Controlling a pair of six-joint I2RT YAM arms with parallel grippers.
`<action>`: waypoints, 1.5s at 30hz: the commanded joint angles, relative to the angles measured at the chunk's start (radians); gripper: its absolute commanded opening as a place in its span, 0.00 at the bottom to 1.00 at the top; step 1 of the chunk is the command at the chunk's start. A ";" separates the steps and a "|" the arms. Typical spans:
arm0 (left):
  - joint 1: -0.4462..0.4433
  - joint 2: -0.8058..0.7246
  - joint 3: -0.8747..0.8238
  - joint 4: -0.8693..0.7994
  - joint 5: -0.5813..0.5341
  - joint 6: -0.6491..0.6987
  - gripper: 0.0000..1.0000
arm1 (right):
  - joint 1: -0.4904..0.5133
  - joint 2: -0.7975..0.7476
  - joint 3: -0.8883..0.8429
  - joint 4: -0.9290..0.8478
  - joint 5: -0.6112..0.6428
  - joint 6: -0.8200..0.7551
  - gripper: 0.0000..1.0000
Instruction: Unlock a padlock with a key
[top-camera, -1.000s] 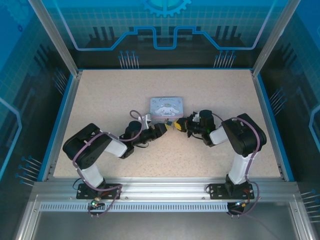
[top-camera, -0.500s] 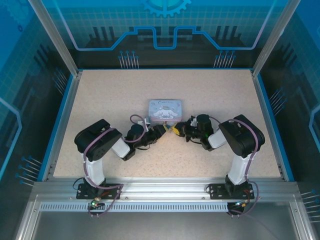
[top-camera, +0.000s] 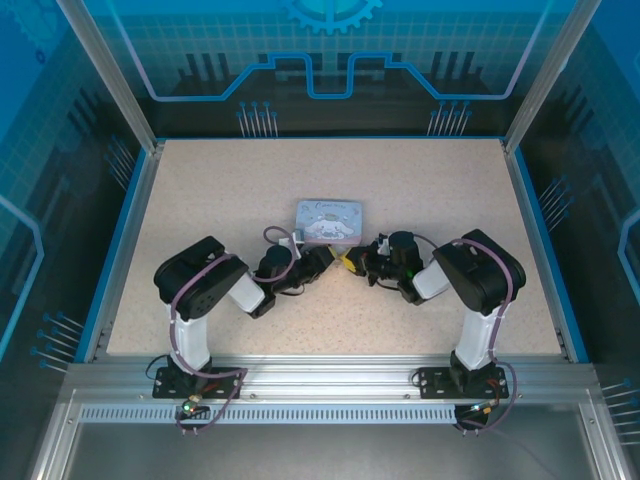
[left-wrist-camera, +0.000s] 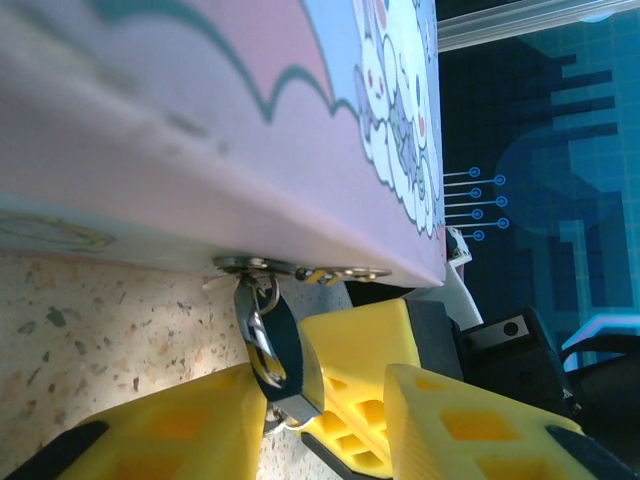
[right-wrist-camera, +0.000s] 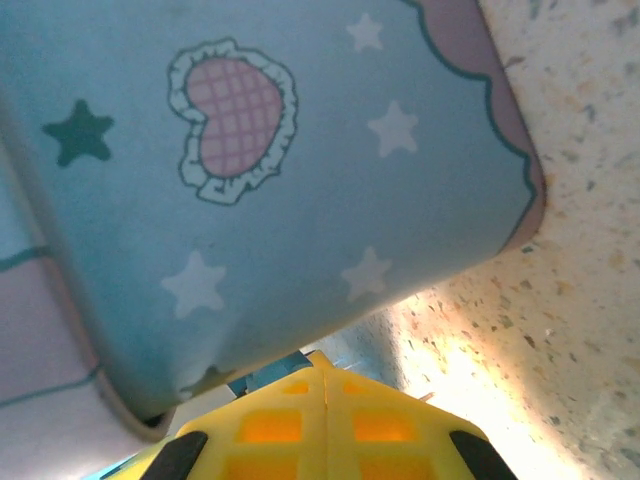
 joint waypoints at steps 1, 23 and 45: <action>-0.006 0.020 0.026 0.017 -0.024 -0.007 0.35 | 0.020 0.021 -0.023 0.025 0.011 0.011 0.00; -0.007 0.008 0.038 -0.052 -0.044 0.011 0.20 | 0.035 -0.027 -0.032 0.003 0.018 0.020 0.00; -0.019 -0.030 0.049 -0.039 -0.054 -0.004 0.04 | 0.041 0.005 -0.093 0.247 0.069 0.014 0.28</action>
